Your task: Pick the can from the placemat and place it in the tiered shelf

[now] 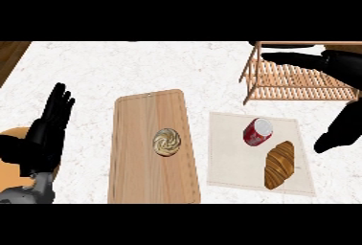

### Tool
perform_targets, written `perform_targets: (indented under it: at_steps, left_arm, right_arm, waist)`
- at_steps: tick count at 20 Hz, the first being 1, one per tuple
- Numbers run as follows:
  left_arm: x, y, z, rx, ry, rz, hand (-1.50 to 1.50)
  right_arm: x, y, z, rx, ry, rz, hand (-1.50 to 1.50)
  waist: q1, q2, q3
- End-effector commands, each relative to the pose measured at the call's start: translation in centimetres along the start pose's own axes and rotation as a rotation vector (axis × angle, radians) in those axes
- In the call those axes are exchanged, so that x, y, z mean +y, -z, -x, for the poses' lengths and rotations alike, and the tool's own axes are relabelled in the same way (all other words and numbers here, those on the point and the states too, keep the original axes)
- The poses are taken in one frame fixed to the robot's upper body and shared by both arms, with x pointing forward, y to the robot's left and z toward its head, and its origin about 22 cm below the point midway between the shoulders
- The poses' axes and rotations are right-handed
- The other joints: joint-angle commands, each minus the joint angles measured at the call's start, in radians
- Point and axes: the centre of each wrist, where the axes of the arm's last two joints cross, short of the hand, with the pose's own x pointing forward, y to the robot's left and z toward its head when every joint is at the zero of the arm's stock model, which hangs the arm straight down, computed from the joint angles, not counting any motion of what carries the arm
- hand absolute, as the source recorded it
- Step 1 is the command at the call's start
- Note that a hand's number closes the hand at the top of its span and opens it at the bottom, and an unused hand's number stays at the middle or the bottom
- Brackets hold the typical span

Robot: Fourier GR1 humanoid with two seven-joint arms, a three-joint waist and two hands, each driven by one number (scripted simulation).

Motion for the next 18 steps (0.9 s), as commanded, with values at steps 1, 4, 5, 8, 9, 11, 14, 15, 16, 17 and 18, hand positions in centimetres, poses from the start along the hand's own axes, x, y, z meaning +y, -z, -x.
perform_targets:
  at_steps: [1,4,5,8,9,11,14,15,16,17,18]
  left_arm:
    - [-0.7,-0.3,0.7,-0.002,0.000,-0.009,0.00]
    - [1.6,0.7,-0.7,-0.005,0.003,0.000,0.00]
    - [0.1,1.6,-1.7,-0.018,0.001,-0.031,0.00]
    - [0.7,-0.6,-0.3,-0.004,0.000,-0.002,0.00]
    - [0.5,1.1,-0.2,-0.007,-0.010,-0.018,0.00]
    - [0.2,1.0,-0.3,-0.013,0.009,0.004,0.00]
    - [0.8,-0.9,0.2,-0.021,0.012,0.005,0.00]
    - [-1.5,1.0,-0.5,-0.008,-0.004,-0.009,0.00]
    - [-0.9,0.1,1.5,-0.013,0.015,-0.004,0.00]
    - [-0.4,-0.3,-0.3,-0.032,0.007,0.002,0.00]
    - [-0.7,0.0,0.7,0.003,-0.007,0.004,0.00]
  right_arm:
    - [2.4,1.1,-3.6,0.092,-0.233,-0.028,-1.50]
    - [5.0,2.7,-4.4,0.198,-0.295,-0.022,-1.50]
    - [6.4,2.3,-2.7,0.203,-0.285,-0.049,-1.50]
    - [7.8,2.9,-4.1,0.251,-0.316,-0.034,-1.50]
    - [9.6,2.5,-5.8,0.248,-0.341,-0.038,-1.50]
    - [8.6,3.6,-4.5,0.309,-0.407,-0.029,-1.50]
    - [10.3,4.6,-3.1,0.377,-0.499,-0.041,-1.50]
    - [10.8,4.6,-2.8,0.407,-0.529,-0.055,-1.50]
    - [10.9,5.4,-3.0,0.435,-0.547,-0.069,-1.50]
    - [11.5,4.3,-1.7,0.473,-0.575,-0.096,-1.50]
    - [9.4,4.4,-1.3,0.493,-0.571,-0.083,-1.50]
  waist:
    - [-0.010,0.000,0.000]
    - [-0.003,0.003,0.000]
    - [-0.010,0.005,0.002]
    - [-0.001,0.004,0.001]
    - [-0.016,0.002,0.001]
    - [-0.003,0.006,0.001]
    - [0.010,0.007,0.002]
    - [-0.002,0.009,0.002]
    - [0.003,0.009,0.001]
    - [0.003,0.007,0.002]
    - [0.002,0.008,0.002]
